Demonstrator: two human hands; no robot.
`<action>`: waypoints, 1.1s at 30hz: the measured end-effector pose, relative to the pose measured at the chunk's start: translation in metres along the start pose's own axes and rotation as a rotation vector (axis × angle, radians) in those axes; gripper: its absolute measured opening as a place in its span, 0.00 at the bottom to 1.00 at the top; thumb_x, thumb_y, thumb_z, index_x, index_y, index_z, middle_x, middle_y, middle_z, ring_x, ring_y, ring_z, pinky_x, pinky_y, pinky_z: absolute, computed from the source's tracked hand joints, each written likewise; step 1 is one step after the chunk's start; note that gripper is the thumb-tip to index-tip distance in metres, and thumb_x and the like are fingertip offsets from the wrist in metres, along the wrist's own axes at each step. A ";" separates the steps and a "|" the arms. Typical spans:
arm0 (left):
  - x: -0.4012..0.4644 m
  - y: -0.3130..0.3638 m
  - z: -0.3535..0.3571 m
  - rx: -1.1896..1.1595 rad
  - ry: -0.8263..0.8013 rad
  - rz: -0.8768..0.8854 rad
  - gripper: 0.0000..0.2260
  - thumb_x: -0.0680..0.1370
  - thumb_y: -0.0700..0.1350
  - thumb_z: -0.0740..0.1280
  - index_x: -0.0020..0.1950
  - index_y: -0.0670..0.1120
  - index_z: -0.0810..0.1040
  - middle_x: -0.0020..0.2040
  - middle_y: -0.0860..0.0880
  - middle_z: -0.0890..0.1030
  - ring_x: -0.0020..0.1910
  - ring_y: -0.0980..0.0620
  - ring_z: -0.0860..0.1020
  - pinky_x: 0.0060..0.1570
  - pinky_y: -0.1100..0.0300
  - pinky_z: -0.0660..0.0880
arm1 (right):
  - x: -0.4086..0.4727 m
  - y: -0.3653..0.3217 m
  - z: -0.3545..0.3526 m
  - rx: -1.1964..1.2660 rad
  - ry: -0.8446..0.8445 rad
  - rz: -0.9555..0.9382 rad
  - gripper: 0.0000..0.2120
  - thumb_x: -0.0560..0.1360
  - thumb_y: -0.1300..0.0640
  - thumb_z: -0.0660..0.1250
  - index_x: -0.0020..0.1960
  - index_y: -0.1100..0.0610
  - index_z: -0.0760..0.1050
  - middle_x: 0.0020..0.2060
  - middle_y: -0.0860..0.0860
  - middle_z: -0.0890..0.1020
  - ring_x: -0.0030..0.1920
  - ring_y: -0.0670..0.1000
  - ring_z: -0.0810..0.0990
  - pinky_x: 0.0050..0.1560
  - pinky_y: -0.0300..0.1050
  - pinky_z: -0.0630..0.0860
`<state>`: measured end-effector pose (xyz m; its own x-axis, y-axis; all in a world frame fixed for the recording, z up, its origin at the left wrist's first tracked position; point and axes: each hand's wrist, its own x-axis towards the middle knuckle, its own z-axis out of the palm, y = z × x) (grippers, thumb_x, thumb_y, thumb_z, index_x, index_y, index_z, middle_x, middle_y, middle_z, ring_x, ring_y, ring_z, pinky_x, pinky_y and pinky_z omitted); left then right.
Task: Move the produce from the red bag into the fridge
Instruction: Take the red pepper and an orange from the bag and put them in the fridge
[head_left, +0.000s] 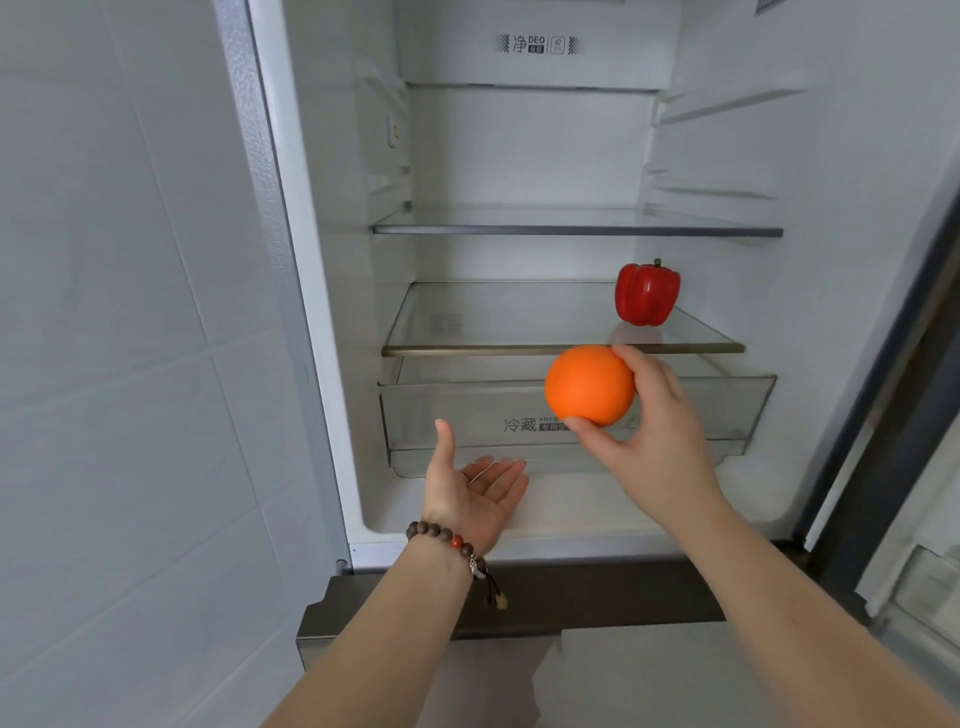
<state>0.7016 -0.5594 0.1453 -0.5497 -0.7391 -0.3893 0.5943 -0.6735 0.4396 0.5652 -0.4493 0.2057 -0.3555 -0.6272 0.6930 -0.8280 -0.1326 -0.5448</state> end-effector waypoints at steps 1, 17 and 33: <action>-0.006 0.000 -0.003 0.000 -0.001 -0.002 0.36 0.67 0.65 0.69 0.57 0.36 0.70 0.57 0.35 0.74 0.54 0.37 0.77 0.55 0.44 0.75 | 0.007 -0.007 0.000 0.010 -0.022 -0.014 0.34 0.66 0.48 0.74 0.68 0.48 0.63 0.64 0.48 0.69 0.58 0.44 0.69 0.53 0.34 0.65; -0.067 -0.018 -0.024 0.019 0.027 -0.013 0.36 0.67 0.66 0.68 0.56 0.35 0.72 0.56 0.36 0.77 0.53 0.39 0.80 0.56 0.46 0.75 | 0.106 -0.048 0.094 -0.082 -1.038 -0.032 0.31 0.68 0.51 0.74 0.68 0.54 0.68 0.63 0.51 0.75 0.59 0.49 0.75 0.65 0.46 0.69; -0.069 -0.019 -0.023 0.016 0.041 0.002 0.36 0.67 0.66 0.68 0.57 0.34 0.72 0.55 0.35 0.79 0.51 0.39 0.81 0.55 0.48 0.76 | 0.109 -0.039 0.127 -0.486 -1.354 -0.148 0.44 0.67 0.49 0.75 0.75 0.53 0.54 0.73 0.50 0.64 0.71 0.50 0.65 0.71 0.45 0.61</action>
<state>0.7414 -0.4959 0.1445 -0.5235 -0.7405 -0.4215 0.5854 -0.6720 0.4535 0.6135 -0.6100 0.2429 0.1927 -0.8990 -0.3933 -0.9808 -0.1635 -0.1067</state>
